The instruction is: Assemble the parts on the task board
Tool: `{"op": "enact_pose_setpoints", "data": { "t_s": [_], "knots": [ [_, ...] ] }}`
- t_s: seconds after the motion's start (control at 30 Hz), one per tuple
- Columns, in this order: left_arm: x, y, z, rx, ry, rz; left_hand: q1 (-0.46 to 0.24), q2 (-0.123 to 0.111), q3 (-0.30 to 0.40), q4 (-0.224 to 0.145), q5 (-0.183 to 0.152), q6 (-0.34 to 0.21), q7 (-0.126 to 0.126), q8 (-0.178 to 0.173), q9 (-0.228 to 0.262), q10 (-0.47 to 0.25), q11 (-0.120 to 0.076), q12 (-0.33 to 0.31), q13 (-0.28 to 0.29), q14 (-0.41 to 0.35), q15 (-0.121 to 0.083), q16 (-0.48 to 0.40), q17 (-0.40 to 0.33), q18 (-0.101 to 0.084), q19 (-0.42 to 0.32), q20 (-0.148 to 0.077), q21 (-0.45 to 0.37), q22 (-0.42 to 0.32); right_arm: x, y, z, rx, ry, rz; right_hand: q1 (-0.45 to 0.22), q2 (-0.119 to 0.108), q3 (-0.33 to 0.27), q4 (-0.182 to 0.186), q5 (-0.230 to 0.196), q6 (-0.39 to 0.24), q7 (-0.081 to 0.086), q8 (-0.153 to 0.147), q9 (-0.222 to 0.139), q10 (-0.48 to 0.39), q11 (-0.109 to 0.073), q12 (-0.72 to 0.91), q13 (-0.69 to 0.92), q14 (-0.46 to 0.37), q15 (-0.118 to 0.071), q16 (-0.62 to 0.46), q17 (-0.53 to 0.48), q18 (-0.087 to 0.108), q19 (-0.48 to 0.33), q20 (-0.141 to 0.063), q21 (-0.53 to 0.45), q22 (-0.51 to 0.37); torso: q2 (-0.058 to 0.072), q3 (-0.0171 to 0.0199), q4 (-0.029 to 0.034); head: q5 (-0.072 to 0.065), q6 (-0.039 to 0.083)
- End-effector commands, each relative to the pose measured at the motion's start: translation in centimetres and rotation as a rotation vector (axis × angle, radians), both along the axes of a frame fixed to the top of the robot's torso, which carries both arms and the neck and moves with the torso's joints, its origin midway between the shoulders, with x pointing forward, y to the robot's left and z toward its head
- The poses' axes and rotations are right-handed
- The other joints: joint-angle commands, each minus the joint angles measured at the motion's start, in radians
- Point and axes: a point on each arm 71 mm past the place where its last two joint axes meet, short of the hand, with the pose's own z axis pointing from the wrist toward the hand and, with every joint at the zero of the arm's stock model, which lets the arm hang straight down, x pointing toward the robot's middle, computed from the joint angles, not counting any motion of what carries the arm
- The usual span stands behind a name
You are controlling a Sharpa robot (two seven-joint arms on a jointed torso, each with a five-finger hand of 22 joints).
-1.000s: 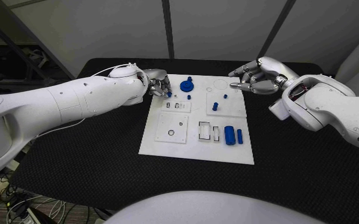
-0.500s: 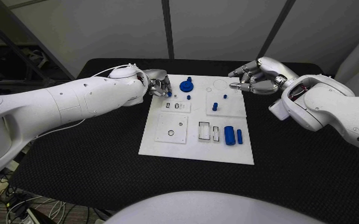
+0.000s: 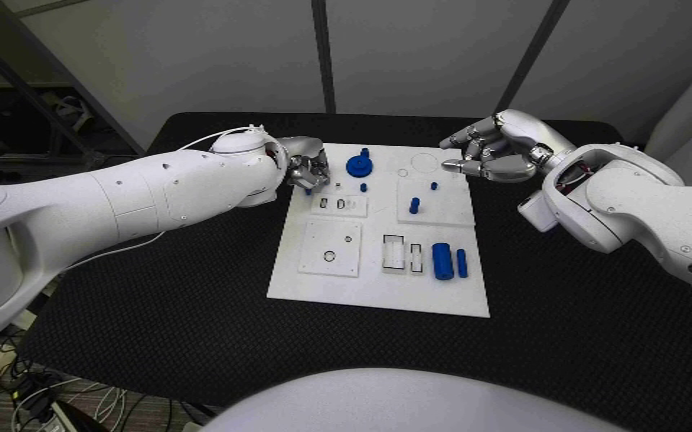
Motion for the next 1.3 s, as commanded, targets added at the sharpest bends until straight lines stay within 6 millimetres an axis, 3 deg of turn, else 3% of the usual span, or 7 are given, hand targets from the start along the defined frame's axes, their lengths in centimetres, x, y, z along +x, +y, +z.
{"op": "enact_pose_setpoints", "data": {
  "t_s": [0.03, 0.37, 0.63, 0.8, 1.0, 1.07, 1.3],
  "knots": [
    [0.0, 0.0, 0.1, 0.007, 0.009, 0.003, -0.011, -0.013, 0.023, -0.003, -0.001, 0.019, -0.002, 0.010, 0.006, 0.013, -0.001, 0.028, 0.013, 0.043, 0.001, 0.007, 0.082, -0.046, 0.007, -0.001, 0.008, 0.005, 0.0, 0.1, 0.2, 0.003, -0.007, 0.014, -0.007, 0.002, -0.003, 0.006, 0.004, 0.007, -0.002, -0.003, -0.001, 0.004, -0.002, 0.001, -0.001, 0.004, 0.000, -0.003, -0.001, 0.011, 0.006, 0.002, -0.005, 0.000, 0.001, 0.0001, 0.0000, 0.000, 0.001],
    [0.1, -0.1, 0.1, 0.005, 0.002, 0.006, -0.039, -0.025, 0.057, -0.014, -0.001, 0.024, -0.005, 0.015, 0.013, 0.014, -0.004, 0.049, 0.020, 0.045, -0.002, 0.010, 0.086, -0.046, 0.010, -0.004, 0.012, 0.011, -0.1, 0.1, 0.2, 0.003, -0.007, 0.013, -0.007, 0.002, -0.003, 0.006, 0.004, 0.007, -0.002, -0.003, -0.001, 0.004, -0.002, 0.001, -0.001, 0.004, 0.000, -0.003, -0.001, 0.011, 0.006, 0.002, -0.005, 0.000, 0.000, -0.0004, -0.0001, -0.003, 0.001],
    [0.1, -0.1, 0.4, -0.009, -0.023, 0.004, -0.043, -0.032, 0.063, -0.023, -0.001, 0.022, -0.005, 0.015, 0.015, 0.004, -0.004, 0.036, 0.011, 0.045, -0.002, 0.010, 0.085, -0.047, 0.011, -0.004, 0.013, 0.013, -0.1, 0.0, 0.2, 0.003, -0.008, 0.011, -0.007, 0.002, -0.003, 0.006, 0.004, 0.007, -0.002, -0.003, -0.001, 0.004, -0.002, 0.001, -0.001, 0.004, 0.000, -0.003, -0.001, 0.011, 0.006, 0.002, -0.005, 0.000, 0.000, -0.0004, 0.0016, -0.001, 0.002],
    [0.0, -0.1, 0.7, -0.030, -0.056, -0.004, -0.052, -0.043, 0.066, -0.029, -0.001, 0.013, 0.000, 0.011, 0.015, -0.024, -0.001, -0.006, -0.016, 0.045, -0.001, 0.008, 0.082, -0.047, 0.013, -0.004, 0.015, 0.015, -0.1, 0.0, 0.2, 0.003, -0.008, 0.010, -0.007, 0.002, -0.003, 0.006, 0.004, 0.007, -0.002, -0.003, -0.001, 0.004, -0.002, 0.001, -0.001, 0.004, 0.000, -0.003, -0.001, 0.011, 0.006, 0.002, -0.005, 0.000, 0.000, -0.0004, 0.0011, -0.001, 0.002],
    [0.3, -0.1, 1.9, -0.068, -0.096, 0.002, -0.064, -0.056, 0.060, -0.032, -0.001, 0.010, 0.001, 0.011, 0.017, -0.029, 0.000, -0.009, -0.021, 0.046, 0.001, 0.008, 0.083, -0.048, 0.016, -0.003, 0.017, 0.018, 0.0, 0.0, 0.2, 0.002, -0.008, 0.008, -0.007, 0.002, -0.003, 0.006, 0.004, 0.007, -0.002, -0.003, -0.001, 0.004, -0.002, 0.001, -0.001, 0.004, 0.000, -0.003, -0.001, 0.011, 0.006, 0.002, -0.005, 0.000, 0.000, -0.0006, 0.0001, 0.001, 0.003],
    [0.4, 0.0, 2.3, -0.082, -0.103, 0.008, -0.070, -0.065, 0.053, -0.033, -0.002, 0.011, 0.001, 0.013, 0.019, -0.029, 0.000, -0.007, -0.022, 0.046, 0.001, 0.009, 0.083, -0.048, 0.017, -0.002, 0.017, 0.018, 0.0, 0.0, 0.1, 0.002, -0.008, 0.007, -0.007, 0.002, -0.003, 0.006, 0.004, 0.007, -0.002, -0.003, -0.001, 0.004, -0.002, 0.001, -0.001, 0.004, 0.000, -0.003, -0.001, 0.011, 0.006, 0.002, -0.005, 0.000, -0.001, -0.0004, 0.0001, 0.002, 0.003],
    [0.6, 0.6, 4.0, -0.111, -0.086, 0.049, -0.131, -0.142, -0.071, -0.029, -0.001, 0.017, -0.005, 0.023, 0.031, -0.015, -0.003, 0.007, -0.025, 0.048, 0.002, 0.011, 0.086, -0.049, 0.019, 0.001, 0.011, 0.017, 0.1, 0.0, 0.1, 0.002, -0.008, 0.006, -0.007, 0.002, -0.003, 0.006, 0.004, 0.007, -0.002, -0.003, -0.001, 0.004, -0.002, 0.001, -0.001, 0.004, 0.000, -0.003, -0.001, 0.011, 0.006, 0.002, -0.005, 0.000, -0.001, 0.0000, 0.0013, 0.003, 0.004]
  ]
}}
